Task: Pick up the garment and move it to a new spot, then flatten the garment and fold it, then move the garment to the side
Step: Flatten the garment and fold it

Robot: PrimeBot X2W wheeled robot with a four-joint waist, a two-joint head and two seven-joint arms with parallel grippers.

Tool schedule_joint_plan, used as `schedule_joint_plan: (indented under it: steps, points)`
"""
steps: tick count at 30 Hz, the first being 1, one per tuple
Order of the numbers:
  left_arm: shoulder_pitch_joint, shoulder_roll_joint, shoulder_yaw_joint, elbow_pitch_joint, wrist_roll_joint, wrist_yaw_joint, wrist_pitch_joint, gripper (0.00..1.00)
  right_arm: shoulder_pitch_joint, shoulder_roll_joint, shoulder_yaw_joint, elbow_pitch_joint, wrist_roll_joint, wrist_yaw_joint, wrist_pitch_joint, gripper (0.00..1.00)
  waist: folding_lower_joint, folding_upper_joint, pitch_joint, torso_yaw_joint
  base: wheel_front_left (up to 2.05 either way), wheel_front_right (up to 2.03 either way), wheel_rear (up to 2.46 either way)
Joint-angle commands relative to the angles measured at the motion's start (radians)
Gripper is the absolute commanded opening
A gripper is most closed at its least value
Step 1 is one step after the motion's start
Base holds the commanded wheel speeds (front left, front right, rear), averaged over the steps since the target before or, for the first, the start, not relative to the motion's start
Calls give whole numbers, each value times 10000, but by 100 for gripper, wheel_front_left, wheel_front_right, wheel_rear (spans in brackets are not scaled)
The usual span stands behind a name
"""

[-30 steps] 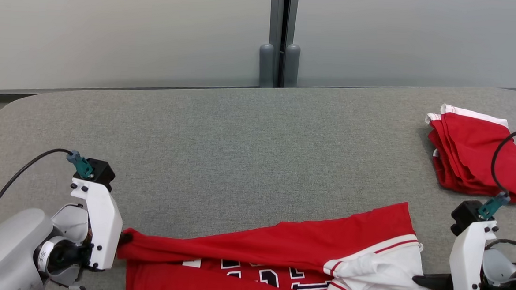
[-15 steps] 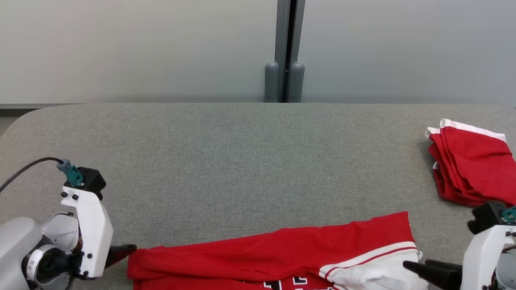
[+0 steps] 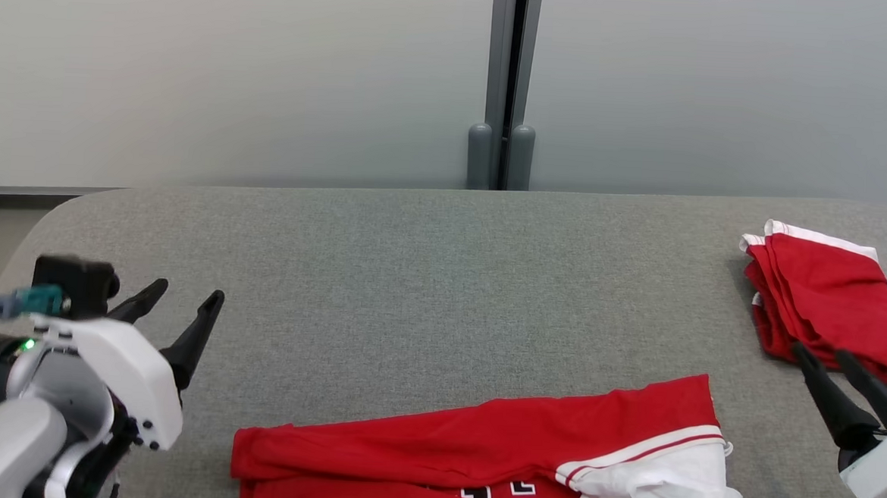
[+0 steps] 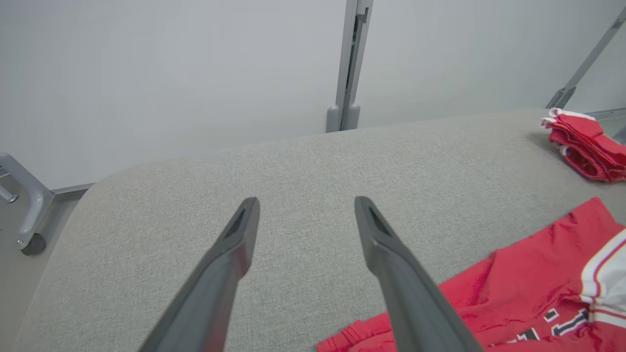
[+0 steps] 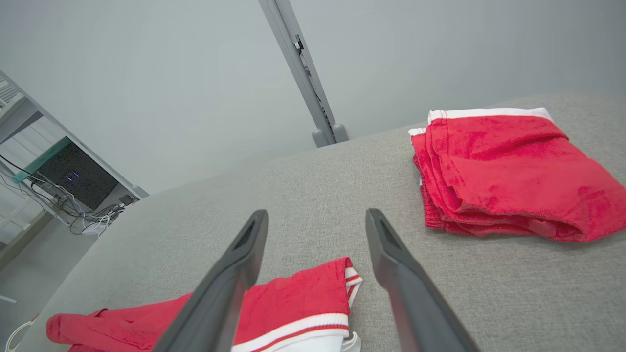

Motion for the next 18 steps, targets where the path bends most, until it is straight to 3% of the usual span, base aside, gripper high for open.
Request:
schedule_joint_plan:
  steps: [1, 6, 7, 10, 13, 16, 18]
  points:
    - [449, 7, 198, -218, 270, 397, -752, 100, 364, 408, -409, 109, -231, 12, -630, 100, 0, -1, -23, 46, 0, 0, 0]
    - [1685, -321, 796, -961, 619, 1492, -3030, 100, 1039, 1393, -1556, 249, -1447, 9, -2322, 100, 0, -1, -63, 68, 0, 0, 0]
    - [1685, -321, 796, -961, 619, 1492, -3030, 100, 1039, 1393, -1556, 249, -1447, 9, -2322, 100, 0, -1, -63, 68, 0, 0, 0]
    - [2430, -614, 1278, -1222, 882, 2017, -3726, 100, 1344, 2287, -2227, 341, -2080, 9, -2794, 100, 0, -1, -71, 67, 0, 0, 0]
    - [3130, -1141, 1935, -1282, 1375, 2203, -3864, 100, 1584, 2912, -2715, 384, -2895, 9, -2938, 100, 0, -1, -74, 82, 0, 0, 0]
    - [3987, -1793, 3093, -1280, 2572, 2307, -3874, 100, 1857, 3384, -2784, 479, -3603, 9, -2969, 100, 0, -1, -70, 69, 0, 0, 0]
    - [4602, -2411, 3897, -1418, 3220, 2058, -3877, 100, 1970, 3594, -2746, 546, -3803, 9, -2797, 100, 0, -1, -68, 83, 0, 0, 0]
